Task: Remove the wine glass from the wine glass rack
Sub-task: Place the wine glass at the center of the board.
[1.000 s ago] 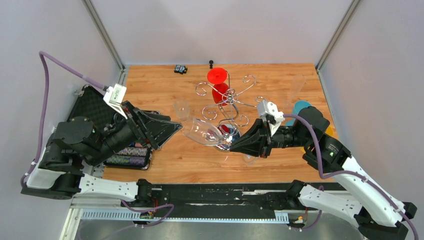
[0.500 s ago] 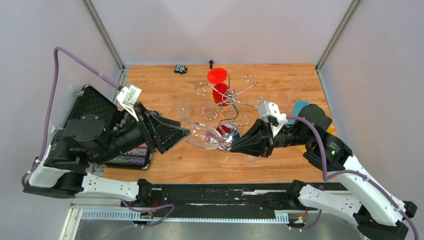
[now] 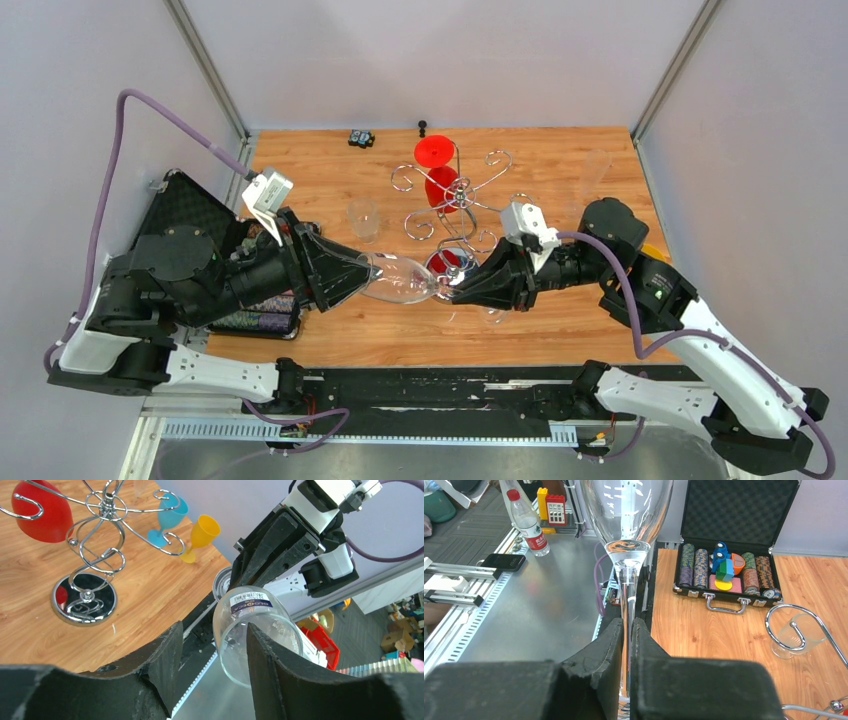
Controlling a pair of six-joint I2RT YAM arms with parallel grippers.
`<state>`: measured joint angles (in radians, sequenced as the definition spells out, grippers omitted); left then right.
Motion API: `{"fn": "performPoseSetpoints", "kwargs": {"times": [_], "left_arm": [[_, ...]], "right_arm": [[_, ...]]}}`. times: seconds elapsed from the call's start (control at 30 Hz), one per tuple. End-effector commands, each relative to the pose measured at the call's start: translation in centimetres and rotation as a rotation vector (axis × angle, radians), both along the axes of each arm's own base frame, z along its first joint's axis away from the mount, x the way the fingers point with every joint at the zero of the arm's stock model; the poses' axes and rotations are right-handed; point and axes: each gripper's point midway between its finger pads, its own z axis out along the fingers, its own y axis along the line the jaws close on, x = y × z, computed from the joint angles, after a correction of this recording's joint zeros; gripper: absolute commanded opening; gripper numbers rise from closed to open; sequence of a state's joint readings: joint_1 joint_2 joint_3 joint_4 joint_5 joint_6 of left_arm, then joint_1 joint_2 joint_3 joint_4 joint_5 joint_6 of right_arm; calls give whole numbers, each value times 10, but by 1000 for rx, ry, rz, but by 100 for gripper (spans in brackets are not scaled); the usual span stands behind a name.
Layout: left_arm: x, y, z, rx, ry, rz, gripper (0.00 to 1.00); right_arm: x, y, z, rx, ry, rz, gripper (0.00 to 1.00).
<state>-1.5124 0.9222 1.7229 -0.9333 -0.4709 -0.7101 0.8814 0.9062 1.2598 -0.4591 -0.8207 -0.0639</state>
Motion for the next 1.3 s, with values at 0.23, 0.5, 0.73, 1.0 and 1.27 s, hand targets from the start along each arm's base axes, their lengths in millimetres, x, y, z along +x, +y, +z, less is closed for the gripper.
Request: {"fn": "performPoseSetpoints", "kwargs": {"times": [0.23, 0.5, 0.73, 1.0, 1.27], "left_arm": [[-8, 8, -2, 39, 9, -43, 44], [-10, 10, -8, 81, 9, -58, 30], [-8, 14, -14, 113, 9, -44, 20], [-5, 15, -21, 165, 10, -25, 3], [2, 14, -30, 218, 3, 15, 0]], "right_arm": [[-4, 3, 31, 63, -111, 16, 0], [-2, 9, 26, 42, -99, 17, 0], [0, 16, 18, 14, -80, 16, 0], [3, 21, 8, -13, -42, 4, 12], [4, 18, 4, -18, -25, -22, 44]]}}
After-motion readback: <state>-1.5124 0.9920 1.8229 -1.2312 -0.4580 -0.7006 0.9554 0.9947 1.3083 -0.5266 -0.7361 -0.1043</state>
